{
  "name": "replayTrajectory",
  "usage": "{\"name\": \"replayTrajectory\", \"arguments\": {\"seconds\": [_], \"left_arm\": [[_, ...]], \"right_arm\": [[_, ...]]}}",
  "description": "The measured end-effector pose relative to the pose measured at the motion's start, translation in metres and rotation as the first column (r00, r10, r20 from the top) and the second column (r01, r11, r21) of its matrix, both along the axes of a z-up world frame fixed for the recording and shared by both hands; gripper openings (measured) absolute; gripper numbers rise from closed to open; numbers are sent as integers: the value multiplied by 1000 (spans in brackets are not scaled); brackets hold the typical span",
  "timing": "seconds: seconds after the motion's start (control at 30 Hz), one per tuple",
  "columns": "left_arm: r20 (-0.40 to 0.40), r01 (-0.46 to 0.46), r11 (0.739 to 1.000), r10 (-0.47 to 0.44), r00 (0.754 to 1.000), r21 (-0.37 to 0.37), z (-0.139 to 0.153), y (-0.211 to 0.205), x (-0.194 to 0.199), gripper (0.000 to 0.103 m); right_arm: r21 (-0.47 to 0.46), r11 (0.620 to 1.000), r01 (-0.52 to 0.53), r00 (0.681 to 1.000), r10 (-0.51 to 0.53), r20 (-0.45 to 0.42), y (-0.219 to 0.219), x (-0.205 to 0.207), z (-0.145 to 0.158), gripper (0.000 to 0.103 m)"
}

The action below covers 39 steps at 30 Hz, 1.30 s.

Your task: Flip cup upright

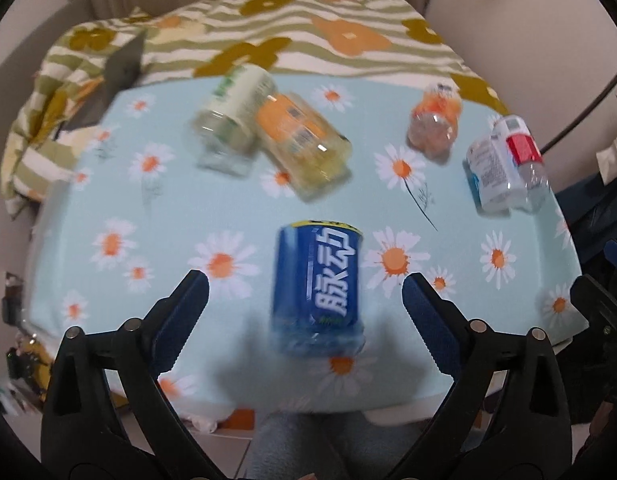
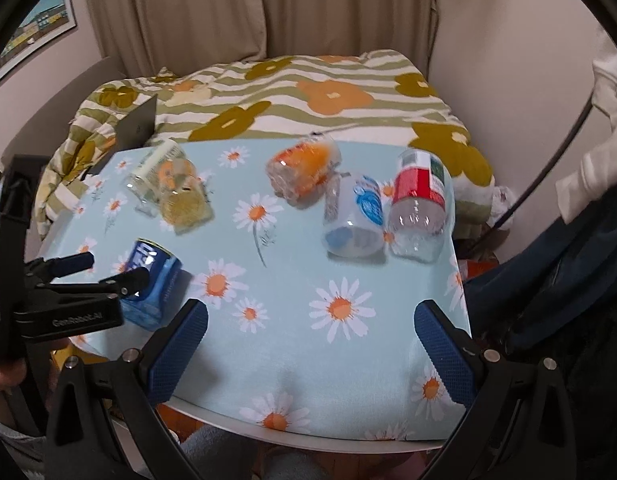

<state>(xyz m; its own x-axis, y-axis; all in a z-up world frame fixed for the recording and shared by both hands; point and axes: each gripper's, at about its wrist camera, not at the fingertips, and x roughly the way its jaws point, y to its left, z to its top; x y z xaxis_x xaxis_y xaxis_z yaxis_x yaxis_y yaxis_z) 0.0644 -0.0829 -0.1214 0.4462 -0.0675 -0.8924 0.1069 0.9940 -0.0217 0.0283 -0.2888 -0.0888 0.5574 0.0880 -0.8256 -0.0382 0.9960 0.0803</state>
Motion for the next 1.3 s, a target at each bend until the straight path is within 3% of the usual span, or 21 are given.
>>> {"name": "replayTrajectory", "arguments": {"seconds": [0.2,0.37,0.73,0.77,1.0,1.3], "left_arm": [[54,-61,998,60,997,18,46,40,-18,103],[41,-68,997,67,997,24,53,76,-21,103],[-8,-32,999,32,999,12,30,133,-9,103],[-13,-32,999,32,999,9,27,138,-8,103],[-56,-45,999,44,997,-14,9,157,5,103],[-63,-68,997,65,996,-38,6,169,13,103]], "right_arm": [[0,996,-89,995,88,-41,25,19,22,103],[128,986,-110,978,130,-163,52,49,12,103],[286,956,-60,888,182,-423,114,100,-44,102],[299,953,-48,878,183,-442,116,104,-48,99],[314,949,14,835,162,-525,125,127,-72,87],[331,941,67,787,154,-597,130,141,-95,76]]}}
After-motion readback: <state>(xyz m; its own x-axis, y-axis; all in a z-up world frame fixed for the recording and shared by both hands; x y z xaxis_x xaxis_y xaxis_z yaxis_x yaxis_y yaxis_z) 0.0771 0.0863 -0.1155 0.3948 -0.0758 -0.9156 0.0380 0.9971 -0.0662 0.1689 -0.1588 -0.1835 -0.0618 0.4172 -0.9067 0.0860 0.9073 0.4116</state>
